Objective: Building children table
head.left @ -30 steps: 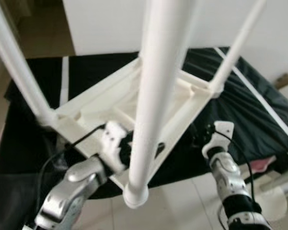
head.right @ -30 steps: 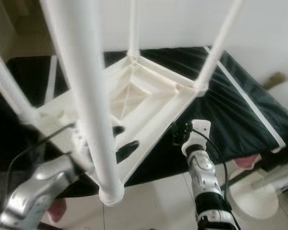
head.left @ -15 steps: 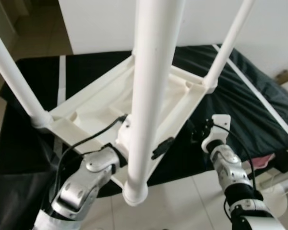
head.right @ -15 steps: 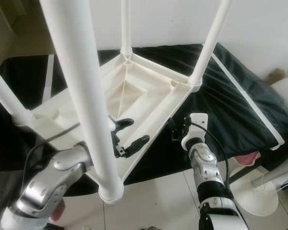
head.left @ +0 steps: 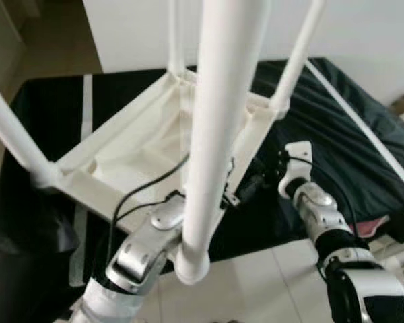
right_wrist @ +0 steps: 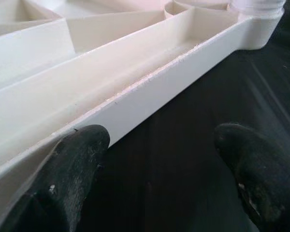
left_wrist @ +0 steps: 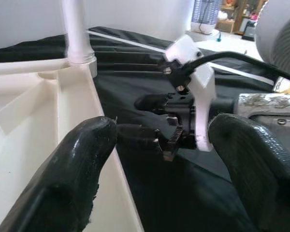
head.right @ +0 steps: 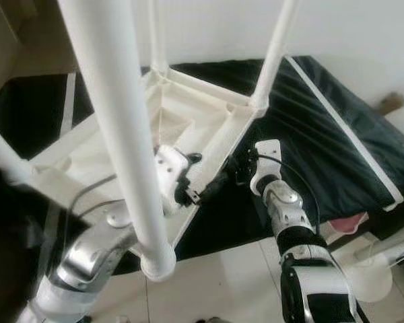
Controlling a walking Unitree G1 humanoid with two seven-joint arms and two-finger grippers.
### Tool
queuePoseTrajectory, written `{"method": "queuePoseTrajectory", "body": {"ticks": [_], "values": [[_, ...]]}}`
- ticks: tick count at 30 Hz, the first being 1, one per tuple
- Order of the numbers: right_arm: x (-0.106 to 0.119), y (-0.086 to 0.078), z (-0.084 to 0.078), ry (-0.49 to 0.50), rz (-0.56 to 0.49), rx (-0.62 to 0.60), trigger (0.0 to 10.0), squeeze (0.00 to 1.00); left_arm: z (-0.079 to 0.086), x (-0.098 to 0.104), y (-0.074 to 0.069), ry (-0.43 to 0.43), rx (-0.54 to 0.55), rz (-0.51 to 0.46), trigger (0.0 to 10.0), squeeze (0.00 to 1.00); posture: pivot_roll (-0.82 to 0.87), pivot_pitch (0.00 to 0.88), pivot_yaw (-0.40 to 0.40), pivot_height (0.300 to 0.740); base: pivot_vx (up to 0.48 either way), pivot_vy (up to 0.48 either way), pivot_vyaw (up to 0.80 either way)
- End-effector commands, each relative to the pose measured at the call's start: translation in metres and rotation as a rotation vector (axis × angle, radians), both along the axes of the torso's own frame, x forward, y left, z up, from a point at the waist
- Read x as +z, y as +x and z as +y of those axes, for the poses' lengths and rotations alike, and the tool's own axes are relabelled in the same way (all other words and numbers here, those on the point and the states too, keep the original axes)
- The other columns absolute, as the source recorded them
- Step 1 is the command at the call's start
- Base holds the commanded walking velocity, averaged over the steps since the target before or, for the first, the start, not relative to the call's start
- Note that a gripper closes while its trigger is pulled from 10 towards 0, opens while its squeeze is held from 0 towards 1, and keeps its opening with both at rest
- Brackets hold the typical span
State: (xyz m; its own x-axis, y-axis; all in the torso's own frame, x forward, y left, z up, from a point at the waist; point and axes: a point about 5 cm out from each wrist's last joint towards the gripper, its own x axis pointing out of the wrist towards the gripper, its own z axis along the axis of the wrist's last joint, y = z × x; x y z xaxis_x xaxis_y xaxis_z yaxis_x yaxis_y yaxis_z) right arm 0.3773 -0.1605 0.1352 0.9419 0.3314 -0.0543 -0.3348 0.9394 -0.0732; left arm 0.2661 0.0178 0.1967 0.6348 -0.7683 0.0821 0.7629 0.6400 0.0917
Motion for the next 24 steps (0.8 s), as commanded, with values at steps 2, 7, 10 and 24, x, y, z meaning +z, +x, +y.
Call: {"method": "queuePoseTrajectory", "body": {"ticks": [2, 7, 10, 24], "values": [[0.003, 0.003, 0.026, -0.033, -0.018, 0.104, 10.0, 0.0, -0.013, -0.003, -0.002, 0.017, -0.018, 0.013, 10.0, 0.0, 0.07, 0.101, -0.048, 0.74, 0.0, 0.0, 0.0], [0.005, 0.003, 0.016, -0.032, -0.043, 0.043, 10.0, 0.0, -0.013, -0.004, 0.001, 0.024, -0.007, 0.006, 10.0, 0.0, 0.06, 0.094, -0.031, 0.74, 0.0, 0.0, 0.0], [0.001, -0.004, -0.017, 0.016, -0.09, -0.101, 10.0, 0.0, 0.005, -0.004, 0.005, 0.027, 0.004, -0.008, 10.0, 0.0, 0.06, 0.095, -0.027, 0.74, 0.0, 0.0, 0.0], [0.002, -0.045, -0.076, 0.108, -0.25, -0.343, 10.0, 0.0, 0.075, -0.004, -0.028, 0.042, -0.297, -0.035, 10.0, 0.0, 0.06, 0.093, -0.009, 0.74, 0.0, 0.0, 0.0]]}}
